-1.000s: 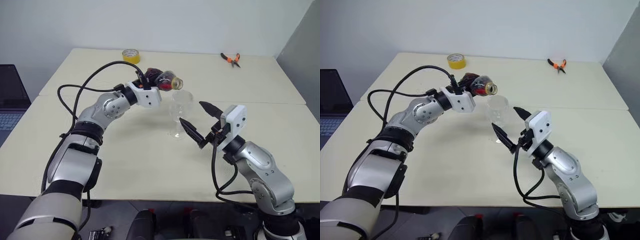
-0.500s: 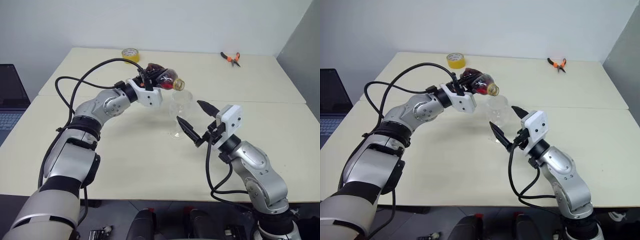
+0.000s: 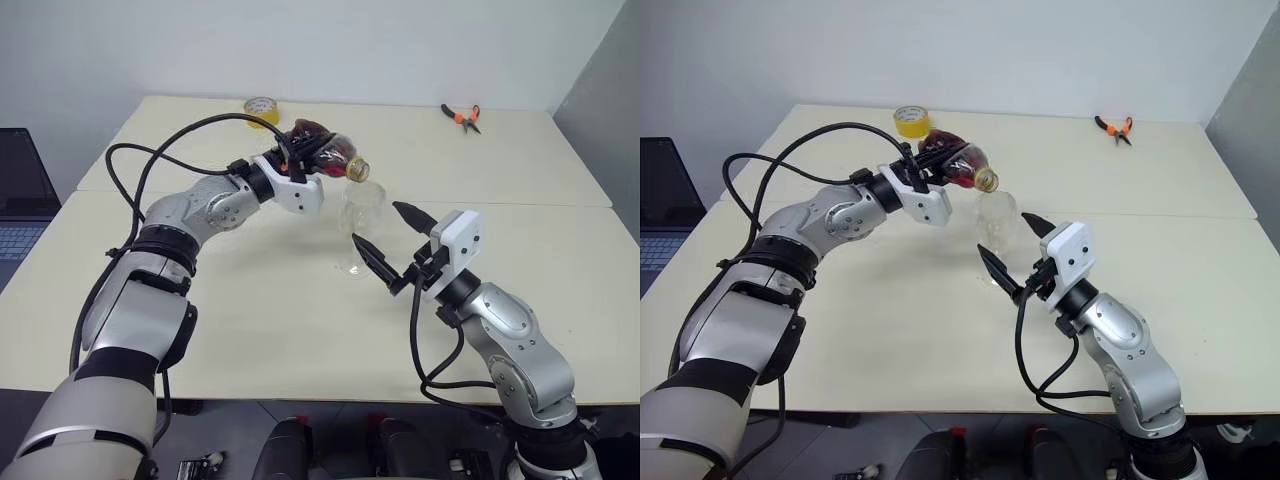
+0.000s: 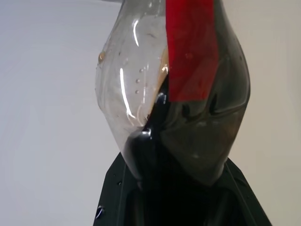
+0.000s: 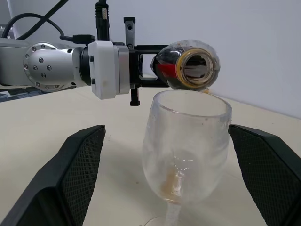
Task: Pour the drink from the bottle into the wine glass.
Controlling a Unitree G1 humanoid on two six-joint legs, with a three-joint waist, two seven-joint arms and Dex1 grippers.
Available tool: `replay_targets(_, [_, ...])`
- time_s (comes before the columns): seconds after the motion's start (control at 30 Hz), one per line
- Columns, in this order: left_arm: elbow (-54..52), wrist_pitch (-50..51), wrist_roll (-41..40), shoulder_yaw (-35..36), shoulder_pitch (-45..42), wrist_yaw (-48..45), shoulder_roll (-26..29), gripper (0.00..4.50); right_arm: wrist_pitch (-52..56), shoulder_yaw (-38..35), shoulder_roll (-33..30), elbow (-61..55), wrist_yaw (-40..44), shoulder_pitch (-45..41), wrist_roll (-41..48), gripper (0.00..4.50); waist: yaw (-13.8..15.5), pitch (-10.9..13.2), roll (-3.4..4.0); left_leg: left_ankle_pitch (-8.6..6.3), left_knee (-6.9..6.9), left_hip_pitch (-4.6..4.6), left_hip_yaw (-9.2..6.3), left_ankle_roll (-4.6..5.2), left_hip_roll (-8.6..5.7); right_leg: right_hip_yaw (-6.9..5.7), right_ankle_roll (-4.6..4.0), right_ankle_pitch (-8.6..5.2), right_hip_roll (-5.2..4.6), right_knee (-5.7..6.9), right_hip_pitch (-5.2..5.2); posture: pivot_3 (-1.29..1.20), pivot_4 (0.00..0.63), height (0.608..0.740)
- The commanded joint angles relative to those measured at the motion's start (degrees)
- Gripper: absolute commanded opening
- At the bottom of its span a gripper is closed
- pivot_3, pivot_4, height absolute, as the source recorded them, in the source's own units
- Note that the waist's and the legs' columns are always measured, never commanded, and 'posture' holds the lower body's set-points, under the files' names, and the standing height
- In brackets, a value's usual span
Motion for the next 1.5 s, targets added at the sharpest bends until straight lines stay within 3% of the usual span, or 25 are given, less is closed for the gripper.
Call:
replay_targets(0.03, [-0.68,-0.5,0.69,-0.22,-3.25,2.98,1.42,0.74,-0.41,-0.36,-0.03,-1.1,0.38,-0.75,0.34,4.5,0.0,0.0,0.0,0.0,0.0,0.0,0.0,0.0,0.0,0.0,0.0,0.0,0.0,0.0,0.0,0.0,0.15,0.74])
replay_targets(1.5, [2.51,-0.21,4.55,-4.63,-6.91,8.4,3.25,0.69,-0.62,0.71,0.4,-0.68,0.95,-0.04,0.02,4.5,-0.02,0.0,0.0,0.02,0.09,-0.01,0.01,-0.03,-0.01,-0.01,0.0,0.0,0.0,0.06,-0.01,0.0,0.15,0.74])
